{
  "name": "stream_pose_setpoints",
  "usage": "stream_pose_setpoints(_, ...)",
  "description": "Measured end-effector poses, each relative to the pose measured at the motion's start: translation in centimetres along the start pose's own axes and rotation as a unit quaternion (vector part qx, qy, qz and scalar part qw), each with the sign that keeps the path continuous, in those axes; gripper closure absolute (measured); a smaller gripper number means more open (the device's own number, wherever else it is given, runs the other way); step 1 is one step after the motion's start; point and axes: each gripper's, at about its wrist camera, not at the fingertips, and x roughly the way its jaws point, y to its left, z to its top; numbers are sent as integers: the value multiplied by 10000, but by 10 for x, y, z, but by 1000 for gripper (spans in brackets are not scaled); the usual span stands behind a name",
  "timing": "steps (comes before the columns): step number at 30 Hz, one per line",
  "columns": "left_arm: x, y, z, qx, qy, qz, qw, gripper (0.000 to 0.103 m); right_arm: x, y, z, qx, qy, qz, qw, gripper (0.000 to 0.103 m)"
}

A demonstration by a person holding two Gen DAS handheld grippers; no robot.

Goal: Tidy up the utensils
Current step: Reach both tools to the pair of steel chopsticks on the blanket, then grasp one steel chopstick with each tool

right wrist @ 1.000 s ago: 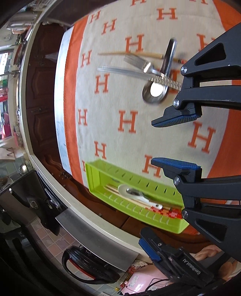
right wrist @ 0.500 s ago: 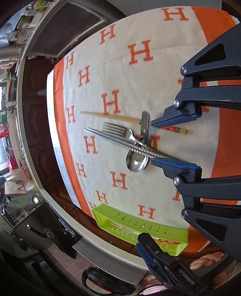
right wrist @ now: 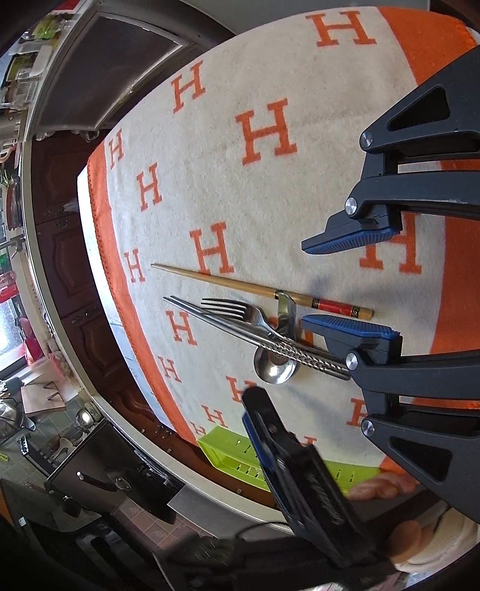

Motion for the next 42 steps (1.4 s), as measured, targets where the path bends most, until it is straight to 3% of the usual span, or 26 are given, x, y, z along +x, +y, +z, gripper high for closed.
stream_pose_setpoints(5,34,2,14,30,283,19,9996,83,4,-12,2,95,-2,50,9999,69)
stream_pose_setpoints(12,50,-4,13,160,456,124,9988,84,12,-27,3,256,56,78,9996,69)
stream_pose_setpoints(18,54,-4,11,324,577,723,9952,90,15,-32,4,272,34,107,9996,69)
stream_pose_setpoints(24,53,-8,9,465,460,871,9941,90,16,-31,4,232,27,117,9997,69)
stream_pose_setpoints(26,54,-9,8,469,341,868,9945,98,15,-29,3,222,18,121,9997,69)
stream_pose_setpoints(31,50,5,11,-5,157,615,9980,100,8,-18,2,37,-47,146,9999,69)
stream_pose_setpoints(42,-8,34,8,-489,-323,641,9962,100,12,37,9,-656,-96,313,9973,69)
